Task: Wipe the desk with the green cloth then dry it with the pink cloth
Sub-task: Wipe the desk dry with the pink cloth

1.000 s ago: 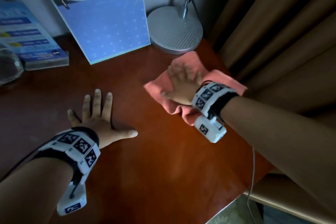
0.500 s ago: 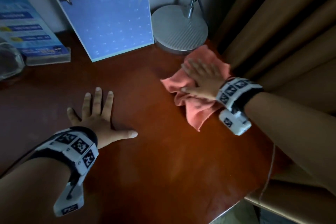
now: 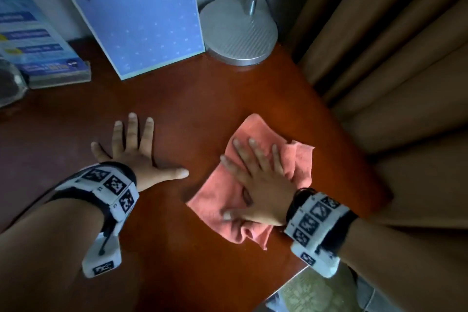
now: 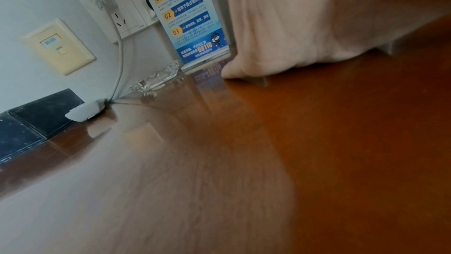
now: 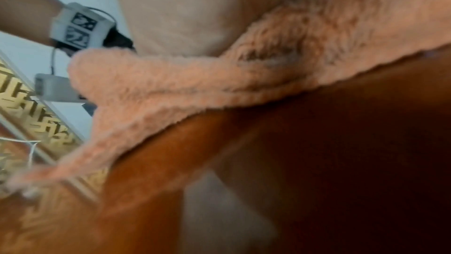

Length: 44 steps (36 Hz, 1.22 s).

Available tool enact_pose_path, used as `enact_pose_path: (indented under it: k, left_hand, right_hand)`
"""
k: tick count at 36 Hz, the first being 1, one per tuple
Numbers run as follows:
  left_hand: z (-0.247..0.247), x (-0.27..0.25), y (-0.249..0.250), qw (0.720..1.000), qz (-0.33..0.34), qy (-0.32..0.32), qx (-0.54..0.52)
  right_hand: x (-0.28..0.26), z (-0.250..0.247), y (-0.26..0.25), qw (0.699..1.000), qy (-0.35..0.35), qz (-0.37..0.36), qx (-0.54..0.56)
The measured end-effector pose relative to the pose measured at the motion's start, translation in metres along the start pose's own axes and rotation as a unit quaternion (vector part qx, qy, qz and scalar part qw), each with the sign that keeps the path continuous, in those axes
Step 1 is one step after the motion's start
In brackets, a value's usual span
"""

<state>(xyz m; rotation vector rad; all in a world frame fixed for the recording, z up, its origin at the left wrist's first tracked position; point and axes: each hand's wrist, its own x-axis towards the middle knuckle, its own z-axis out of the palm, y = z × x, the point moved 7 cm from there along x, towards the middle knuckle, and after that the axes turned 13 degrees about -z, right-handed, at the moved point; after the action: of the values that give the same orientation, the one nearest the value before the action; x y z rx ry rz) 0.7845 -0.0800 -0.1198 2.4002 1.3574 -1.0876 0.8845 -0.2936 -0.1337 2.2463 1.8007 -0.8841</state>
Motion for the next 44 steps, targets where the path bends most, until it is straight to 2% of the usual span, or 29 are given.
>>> enact_pose_path:
  k: [2,3,5,9,13,18,23,26,29,32,36,38,44]
  left_hand:
    - [-0.002,-0.002,0.0,1.0,0.002,0.001,0.003]
    - [-0.002,-0.003,0.001,1.0,0.003,0.0,0.003]
    - [-0.002,-0.004,0.001,1.0,0.006,0.0,0.0]
    - [-0.002,-0.004,0.0,1.0,0.011,0.003,-0.001]
    - [-0.002,-0.005,-0.001,1.0,0.014,0.007,-0.001]
    - [-0.002,-0.006,-0.001,1.0,0.021,0.013,-0.003]
    - [-0.002,-0.006,-0.001,1.0,0.02,0.019,-0.01]
    - [-0.002,-0.006,-0.002,1.0,0.018,0.021,-0.011]
    - [-0.002,-0.007,-0.003,0.999,0.022,0.022,-0.016]
    - [-0.002,-0.007,-0.003,0.999,0.024,0.03,-0.011]
    - [-0.002,-0.007,-0.002,0.999,0.023,0.034,-0.013]
    - [-0.002,-0.007,-0.002,0.999,0.023,0.036,-0.015]
    - [-0.003,-0.005,-0.001,0.999,0.018,0.037,-0.007]
  right_hand:
    - [-0.01,0.005,0.01,1.0,0.003,-0.01,-0.001]
    - [-0.015,0.006,0.023,1.0,0.009,0.008,-0.003]
    - [-0.025,0.002,0.06,0.996,0.034,0.085,0.007]
    - [-0.062,-0.004,0.122,0.963,0.076,0.246,0.083]
    - [-0.08,0.011,0.116,0.936,0.103,0.312,0.129]
    - [-0.074,0.032,0.041,0.943,0.091,0.282,0.154]
    - [-0.065,0.05,-0.047,0.974,0.073,0.177,0.119]
    - [-0.067,0.057,-0.063,0.983,0.058,0.127,0.117]
    - [-0.075,0.059,-0.043,0.987,0.074,0.111,0.093]
    - [-0.094,0.059,0.001,0.974,0.103,0.18,0.095]
    - [-0.128,0.055,0.067,0.932,0.125,0.312,0.137]
    - [-0.141,0.054,0.086,0.914,0.131,0.352,0.152]
    - [-0.137,0.058,0.075,0.896,0.104,0.386,0.192]
